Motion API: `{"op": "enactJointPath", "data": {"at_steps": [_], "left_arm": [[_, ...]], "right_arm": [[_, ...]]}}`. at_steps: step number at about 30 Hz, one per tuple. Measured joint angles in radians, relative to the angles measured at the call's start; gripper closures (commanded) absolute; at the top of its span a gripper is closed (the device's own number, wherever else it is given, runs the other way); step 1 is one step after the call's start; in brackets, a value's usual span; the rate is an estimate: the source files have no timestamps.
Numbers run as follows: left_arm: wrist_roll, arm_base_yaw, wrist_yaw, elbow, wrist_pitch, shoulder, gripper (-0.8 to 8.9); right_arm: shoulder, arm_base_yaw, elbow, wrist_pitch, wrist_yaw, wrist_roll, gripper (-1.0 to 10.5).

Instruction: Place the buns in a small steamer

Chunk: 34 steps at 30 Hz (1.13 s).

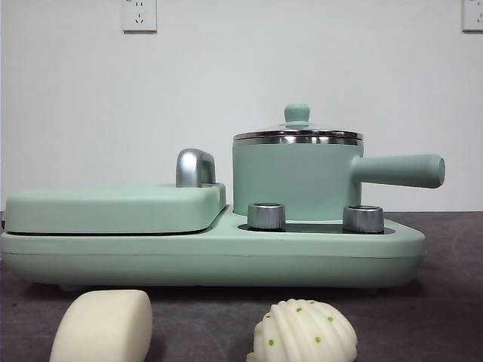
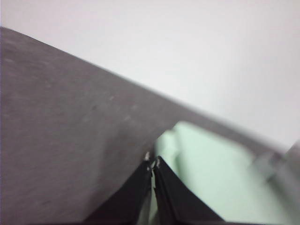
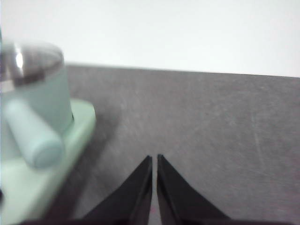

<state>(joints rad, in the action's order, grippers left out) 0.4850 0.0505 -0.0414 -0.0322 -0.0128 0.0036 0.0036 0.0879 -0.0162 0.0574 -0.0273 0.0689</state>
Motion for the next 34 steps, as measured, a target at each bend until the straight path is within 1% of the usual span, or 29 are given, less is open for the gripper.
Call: {"op": "enactJointPath", "data": {"at_steps": [1,3,6,7,9,12,16,19,21,26,28,30,34], "left_arm": [[0.049,0.0,0.0,0.0,0.024,0.0,8.03],[0.172,0.0,0.0,0.0,0.092,0.0,8.03],[0.292,0.0,0.0,0.0,0.182,0.0,8.03],[0.307,0.0,0.0,0.0,0.209,0.0,8.03],[0.339,0.0,0.0,0.0,0.312,0.0,8.03],[0.355,0.0,0.0,-0.003,0.45,0.0,8.03],[0.357,0.0,0.0,-0.065,0.435,0.009,8.03],[0.341,0.0,0.0,-0.161,0.357,0.042,8.02],[0.314,0.0,0.0,-0.236,0.283,0.076,8.02],[0.204,0.0,0.0,-0.459,0.073,0.216,8.02],[0.154,0.0,-0.005,-0.55,0.032,0.292,8.02],[0.108,0.0,-0.024,-0.623,0.013,0.357,8.02],[0.004,0.0,-0.124,-0.745,-0.031,0.505,8.02]], "right_arm": [[0.0,0.0,0.0,-0.018,0.0,0.047,9.3],[0.0,0.0,0.0,-0.074,0.0,0.167,9.3],[0.0,0.0,0.0,-0.18,-0.009,0.321,9.3],[0.0,0.0,0.0,-0.217,-0.019,0.354,9.3],[0.0,0.0,-0.004,-0.294,-0.029,0.405,9.3],[0.0,0.0,-0.058,-0.296,-0.029,0.435,9.3],[0.01,0.0,-0.179,-0.285,-0.029,0.445,9.3],[0.041,0.0,-0.282,-0.222,-0.03,0.441,9.3],[0.074,0.0,-0.35,-0.161,-0.033,0.425,9.3],[0.19,0.0,-0.523,-0.024,-0.076,0.34,9.3],[0.249,0.0,-0.589,0.005,-0.099,0.295,9.3],[0.309,0.0,-0.643,0.024,-0.129,0.258,9.3],[0.439,0.0,-0.74,0.084,-0.201,0.191,9.3]]}}
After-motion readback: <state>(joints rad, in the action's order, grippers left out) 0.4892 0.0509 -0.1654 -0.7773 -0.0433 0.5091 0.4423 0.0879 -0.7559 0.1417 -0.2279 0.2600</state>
